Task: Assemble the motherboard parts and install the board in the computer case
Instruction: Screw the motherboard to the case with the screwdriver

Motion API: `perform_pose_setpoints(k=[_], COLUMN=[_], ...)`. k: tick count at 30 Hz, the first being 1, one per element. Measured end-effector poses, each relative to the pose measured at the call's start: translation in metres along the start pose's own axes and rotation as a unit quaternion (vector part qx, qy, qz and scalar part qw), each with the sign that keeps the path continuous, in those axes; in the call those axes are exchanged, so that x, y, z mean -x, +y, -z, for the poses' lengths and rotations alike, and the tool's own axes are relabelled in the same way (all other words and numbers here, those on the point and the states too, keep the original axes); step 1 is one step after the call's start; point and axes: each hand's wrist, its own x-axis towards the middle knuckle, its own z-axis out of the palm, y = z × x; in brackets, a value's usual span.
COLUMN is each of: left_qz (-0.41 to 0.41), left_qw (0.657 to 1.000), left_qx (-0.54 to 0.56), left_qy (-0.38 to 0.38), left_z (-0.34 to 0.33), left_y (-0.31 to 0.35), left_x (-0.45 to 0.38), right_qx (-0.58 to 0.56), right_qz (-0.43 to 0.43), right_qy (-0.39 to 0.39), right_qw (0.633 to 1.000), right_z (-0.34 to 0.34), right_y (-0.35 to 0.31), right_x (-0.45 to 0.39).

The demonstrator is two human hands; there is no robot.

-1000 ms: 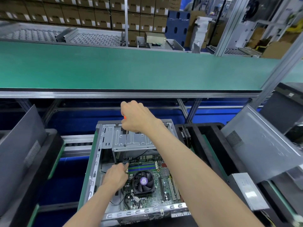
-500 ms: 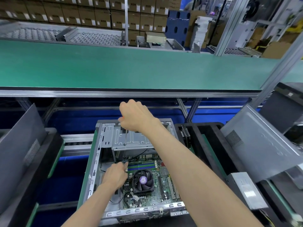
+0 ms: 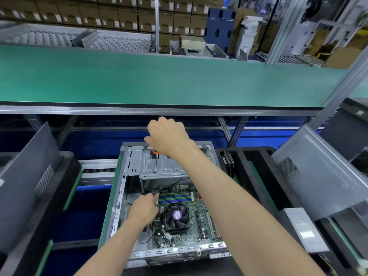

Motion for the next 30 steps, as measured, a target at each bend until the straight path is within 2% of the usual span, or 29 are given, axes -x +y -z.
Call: perform_pose_setpoints(k=[7,14,20,23,27,30], left_qz=[-0.002,0.004,0.001,-0.001,0.002,0.004], left_qw=[1.0,1.0,1.0,1.0,1.0,1.0], left_qx=[0.003,0.005,0.002,0.0,-0.004,-0.012], left_qy=[0.002,-0.001,-0.004,-0.004,-0.002,0.0], left_z=[0.001,0.001,0.003,0.002,0.002,0.003], left_y=[0.002,0.003,0.003,0.003,0.004,0.005], left_x=[0.002,0.002,0.003,0.004,0.003,0.004], right_qx=[-0.104,-0.009,-0.12,-0.099,-0.017,-0.023], right_qz=[0.028,-0.004,0.008,0.006,-0.013,-0.014], right_qy=[-0.049,-0.011,-0.063,-0.05,-0.019,-0.037], right_qw=[0.993,1.0,0.991,0.994,1.0,0.999], right_z=[0.007,0.004,0.009,0.005,0.002,0.005], right_y=[-0.003,-0.001,0.007,0.007,0.005,0.004], right_x=[0.001,-0.002,0.002,0.002,-0.001,-0.001])
